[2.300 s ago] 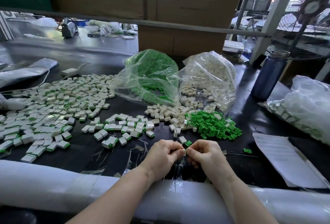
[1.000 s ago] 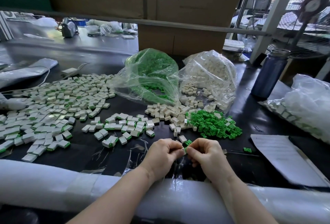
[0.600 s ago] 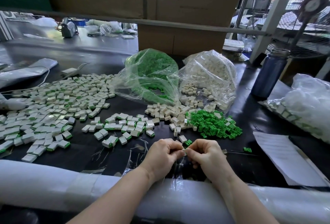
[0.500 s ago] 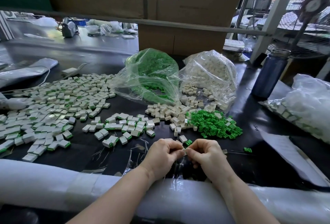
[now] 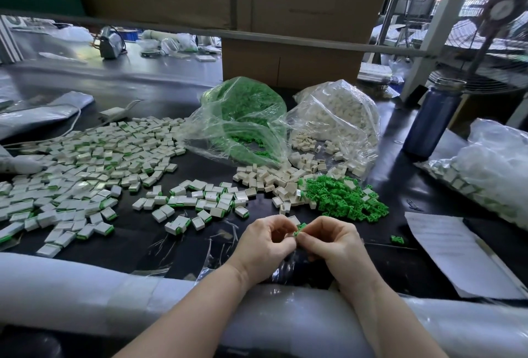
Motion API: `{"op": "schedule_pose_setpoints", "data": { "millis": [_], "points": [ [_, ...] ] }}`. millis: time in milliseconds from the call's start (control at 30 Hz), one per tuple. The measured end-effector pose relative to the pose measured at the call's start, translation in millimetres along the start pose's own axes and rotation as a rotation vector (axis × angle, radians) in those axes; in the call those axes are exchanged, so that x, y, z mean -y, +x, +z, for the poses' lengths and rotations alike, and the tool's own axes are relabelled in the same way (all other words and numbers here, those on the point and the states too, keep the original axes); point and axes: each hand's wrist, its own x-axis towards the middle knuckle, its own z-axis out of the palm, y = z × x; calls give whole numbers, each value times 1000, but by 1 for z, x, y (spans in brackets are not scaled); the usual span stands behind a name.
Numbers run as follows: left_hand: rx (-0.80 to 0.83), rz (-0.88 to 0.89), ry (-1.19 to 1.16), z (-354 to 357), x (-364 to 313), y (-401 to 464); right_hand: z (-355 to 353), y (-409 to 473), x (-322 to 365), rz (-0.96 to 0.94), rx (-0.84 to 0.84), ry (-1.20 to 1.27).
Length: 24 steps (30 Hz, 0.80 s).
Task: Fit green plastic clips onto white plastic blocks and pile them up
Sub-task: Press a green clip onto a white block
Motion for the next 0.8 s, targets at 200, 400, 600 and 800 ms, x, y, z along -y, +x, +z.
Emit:
{"op": "schedule_pose_setpoints", "data": {
  "millis": [200, 400, 600, 800],
  "points": [
    [-8, 39, -64, 0, -5, -1, -1, 3, -4, 45, 7, 147],
    [88, 68, -94, -1, -7, -3, 5, 3, -2, 92, 171, 69],
    [114, 78, -83, 0, -7, -3, 2, 4, -3, 74, 218, 28],
    [114, 95, -15, 3, -6, -3, 1, 3, -4, 82, 175, 32]
  ]
}}
